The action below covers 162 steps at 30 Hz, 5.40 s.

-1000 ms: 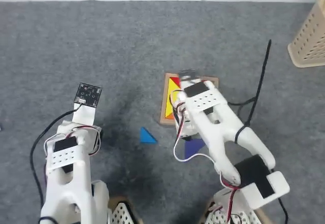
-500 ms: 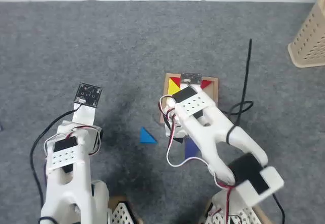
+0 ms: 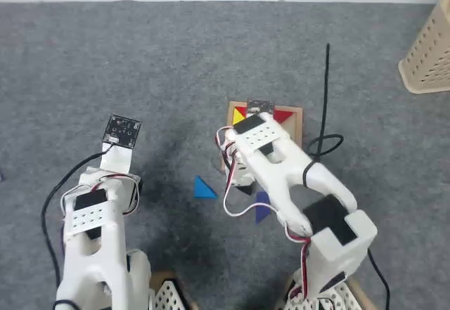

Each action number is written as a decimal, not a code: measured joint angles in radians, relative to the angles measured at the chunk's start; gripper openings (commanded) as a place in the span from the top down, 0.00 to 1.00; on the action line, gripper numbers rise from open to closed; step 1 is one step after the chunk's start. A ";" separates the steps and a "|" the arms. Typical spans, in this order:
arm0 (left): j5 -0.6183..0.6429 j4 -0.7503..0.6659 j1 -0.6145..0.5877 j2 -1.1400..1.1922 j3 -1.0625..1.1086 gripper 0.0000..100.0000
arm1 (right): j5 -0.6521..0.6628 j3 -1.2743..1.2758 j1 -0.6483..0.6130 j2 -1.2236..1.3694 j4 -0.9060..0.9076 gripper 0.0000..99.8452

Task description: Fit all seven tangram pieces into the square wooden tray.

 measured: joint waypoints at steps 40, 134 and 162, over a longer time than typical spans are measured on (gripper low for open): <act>0.000 0.000 0.000 0.000 0.000 0.83 | 0.242 0.003 0.152 0.064 0.044 0.99; 0.000 -0.002 0.000 0.000 0.000 0.83 | 0.918 0.476 0.245 -0.586 -0.203 0.87; 0.000 -0.002 0.000 0.000 0.000 0.83 | -0.149 -0.011 0.331 -0.060 -0.256 0.87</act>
